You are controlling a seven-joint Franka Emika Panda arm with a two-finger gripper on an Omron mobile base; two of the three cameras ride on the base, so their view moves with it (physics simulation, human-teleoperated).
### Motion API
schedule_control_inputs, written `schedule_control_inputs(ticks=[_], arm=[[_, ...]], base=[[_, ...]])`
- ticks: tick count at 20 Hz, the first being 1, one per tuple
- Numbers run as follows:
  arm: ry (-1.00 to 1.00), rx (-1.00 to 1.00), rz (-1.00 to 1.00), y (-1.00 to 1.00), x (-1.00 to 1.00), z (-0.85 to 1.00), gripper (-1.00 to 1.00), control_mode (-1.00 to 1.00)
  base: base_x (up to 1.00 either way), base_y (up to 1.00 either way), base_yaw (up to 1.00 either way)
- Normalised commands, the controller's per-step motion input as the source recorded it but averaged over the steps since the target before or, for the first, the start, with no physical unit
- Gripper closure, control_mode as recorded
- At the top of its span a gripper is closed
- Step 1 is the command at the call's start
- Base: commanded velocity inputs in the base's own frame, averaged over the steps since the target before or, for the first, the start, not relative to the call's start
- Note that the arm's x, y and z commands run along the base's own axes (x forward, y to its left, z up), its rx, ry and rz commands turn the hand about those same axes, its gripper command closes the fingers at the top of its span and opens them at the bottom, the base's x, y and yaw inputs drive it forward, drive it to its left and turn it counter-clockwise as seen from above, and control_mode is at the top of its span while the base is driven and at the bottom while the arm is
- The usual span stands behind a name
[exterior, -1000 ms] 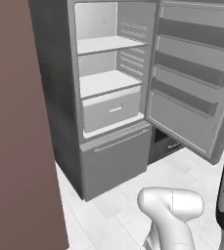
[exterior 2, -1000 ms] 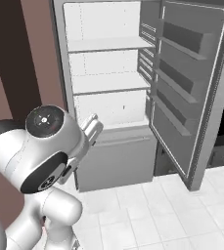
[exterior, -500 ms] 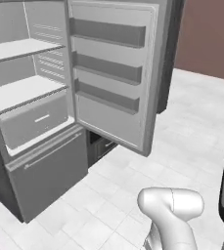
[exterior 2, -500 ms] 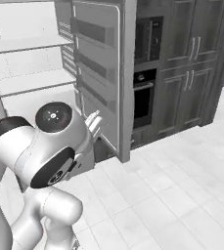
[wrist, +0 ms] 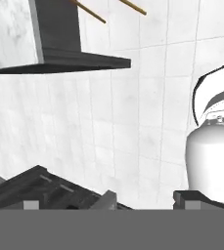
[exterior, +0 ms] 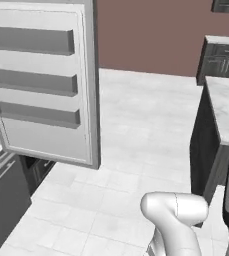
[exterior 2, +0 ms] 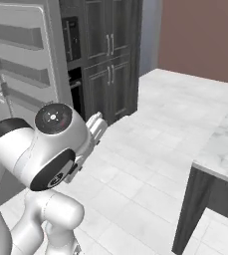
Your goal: Place one of the steaks on the plate and the other in the bowl. Then place the bowl in the fridge.
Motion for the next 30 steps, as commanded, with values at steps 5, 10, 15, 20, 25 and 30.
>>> schedule_control_inputs(ticks=[5, 10, 15, 20, 25, 30], arm=[[0.0, 0.0, 0.0, 0.0, 0.0, 0.0, -1.0, 1.0], [0.0, 0.0, 0.0, 0.0, 0.0, 0.0, -1.0, 1.0], [0.0, 0.0, 0.0, 0.0, 0.0, 0.0, -1.0, 1.0], [0.0, 0.0, 0.0, 0.0, 0.0, 0.0, -1.0, 1.0], [0.0, 0.0, 0.0, 0.0, 0.0, 0.0, -1.0, 1.0], [0.0, 0.0, 0.0, 0.0, 0.0, 0.0, -1.0, 1.0]], base=[[0.92, 0.21, -0.39], [1.0, 0.35, -0.12], [0.78, -0.01, -0.12], [0.65, -0.2, -0.13], [0.99, 0.0, -0.03], [1.0, 0.0, 0.09]])
